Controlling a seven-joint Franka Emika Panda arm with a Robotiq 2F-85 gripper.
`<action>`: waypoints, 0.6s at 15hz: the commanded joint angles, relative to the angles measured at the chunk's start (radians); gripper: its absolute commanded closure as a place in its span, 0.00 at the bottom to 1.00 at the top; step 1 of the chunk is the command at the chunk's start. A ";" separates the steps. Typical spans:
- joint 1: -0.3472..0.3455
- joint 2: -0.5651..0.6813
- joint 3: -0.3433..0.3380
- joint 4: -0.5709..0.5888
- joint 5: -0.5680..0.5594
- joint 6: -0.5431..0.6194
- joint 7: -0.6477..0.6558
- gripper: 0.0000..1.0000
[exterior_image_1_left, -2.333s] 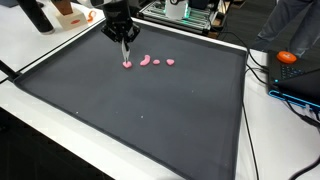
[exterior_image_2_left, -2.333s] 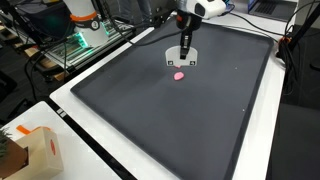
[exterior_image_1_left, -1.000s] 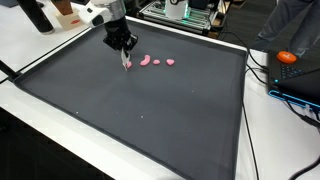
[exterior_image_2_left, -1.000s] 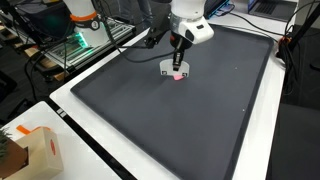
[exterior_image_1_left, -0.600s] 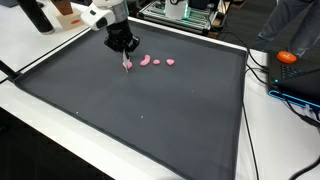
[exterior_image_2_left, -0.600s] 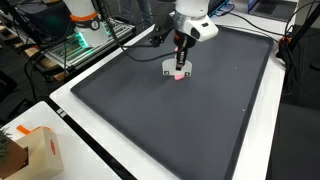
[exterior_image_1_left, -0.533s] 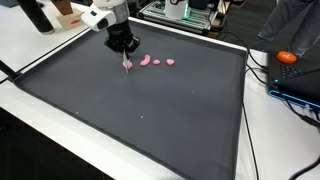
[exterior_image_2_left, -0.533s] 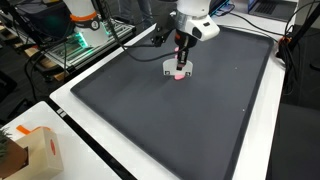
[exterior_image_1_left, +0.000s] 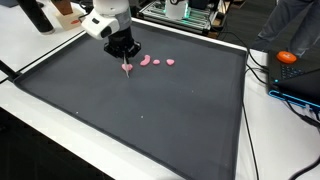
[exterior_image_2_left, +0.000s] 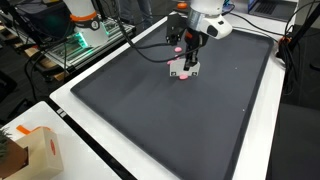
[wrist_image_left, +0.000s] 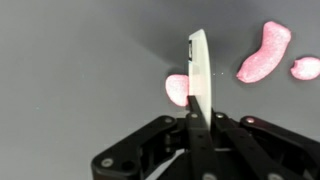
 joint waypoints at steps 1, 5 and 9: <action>0.002 0.088 0.015 0.069 0.006 0.029 0.002 0.99; -0.023 0.092 0.038 0.078 0.057 0.063 -0.020 0.99; -0.016 0.103 0.034 0.093 0.042 0.061 -0.012 0.99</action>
